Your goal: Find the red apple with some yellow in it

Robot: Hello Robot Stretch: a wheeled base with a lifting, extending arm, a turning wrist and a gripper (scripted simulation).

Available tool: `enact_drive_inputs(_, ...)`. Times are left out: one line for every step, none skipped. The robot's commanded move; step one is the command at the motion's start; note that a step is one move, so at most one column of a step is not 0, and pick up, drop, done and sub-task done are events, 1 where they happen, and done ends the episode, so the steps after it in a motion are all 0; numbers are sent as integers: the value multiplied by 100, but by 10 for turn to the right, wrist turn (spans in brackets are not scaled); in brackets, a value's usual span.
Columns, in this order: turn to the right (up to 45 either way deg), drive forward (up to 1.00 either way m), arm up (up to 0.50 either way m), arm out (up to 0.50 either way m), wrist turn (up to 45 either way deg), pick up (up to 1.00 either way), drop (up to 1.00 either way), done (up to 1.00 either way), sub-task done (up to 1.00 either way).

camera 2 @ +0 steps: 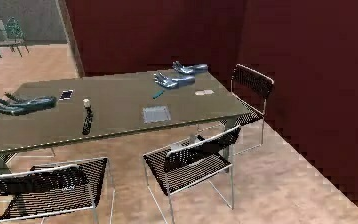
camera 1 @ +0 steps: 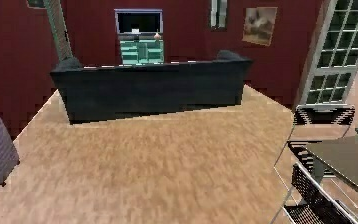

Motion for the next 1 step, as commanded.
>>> enact_drive_inputs(0, 95, 0, 0, 0, 0, 0, 0, 0)
